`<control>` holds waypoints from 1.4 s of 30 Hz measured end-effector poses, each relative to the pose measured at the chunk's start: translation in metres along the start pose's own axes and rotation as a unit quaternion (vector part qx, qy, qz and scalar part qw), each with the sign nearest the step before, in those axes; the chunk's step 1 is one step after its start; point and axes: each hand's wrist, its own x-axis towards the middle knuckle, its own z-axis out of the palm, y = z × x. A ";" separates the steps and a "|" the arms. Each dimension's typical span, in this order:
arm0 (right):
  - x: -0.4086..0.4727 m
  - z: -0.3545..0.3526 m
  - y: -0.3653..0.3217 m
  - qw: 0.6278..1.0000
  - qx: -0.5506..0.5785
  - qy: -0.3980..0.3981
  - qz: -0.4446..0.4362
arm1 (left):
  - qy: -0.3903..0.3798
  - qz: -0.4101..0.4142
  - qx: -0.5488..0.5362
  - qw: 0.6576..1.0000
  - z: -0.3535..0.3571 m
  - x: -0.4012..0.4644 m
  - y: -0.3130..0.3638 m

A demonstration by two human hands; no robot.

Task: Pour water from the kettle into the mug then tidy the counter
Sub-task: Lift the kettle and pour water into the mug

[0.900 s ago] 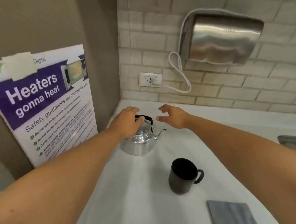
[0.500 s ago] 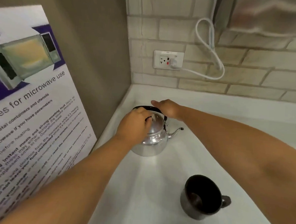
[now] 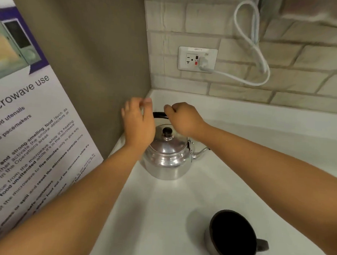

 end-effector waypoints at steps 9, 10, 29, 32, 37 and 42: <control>-0.039 -0.015 -0.026 0.991 0.077 0.089 -0.057 | -0.042 -0.111 -0.163 0.979 -0.011 0.000 0.014; -0.047 -0.021 -0.030 0.989 0.081 0.098 -0.073 | -0.032 -0.105 -0.174 0.979 -0.014 0.001 0.021; -0.274 0.012 0.104 0.894 0.256 0.291 0.223 | -0.012 -0.076 -0.180 0.981 -0.101 -0.057 0.075; -0.279 0.027 0.109 0.894 0.260 0.285 0.228 | -0.023 -0.068 -0.183 0.980 -0.108 -0.069 0.078; -0.281 0.035 0.105 0.917 0.230 0.255 0.205 | -0.044 -0.066 -0.171 0.982 -0.112 -0.083 0.082; -0.282 0.028 0.106 0.941 0.189 0.222 0.174 | -0.054 -0.009 -0.152 0.987 -0.106 -0.093 0.094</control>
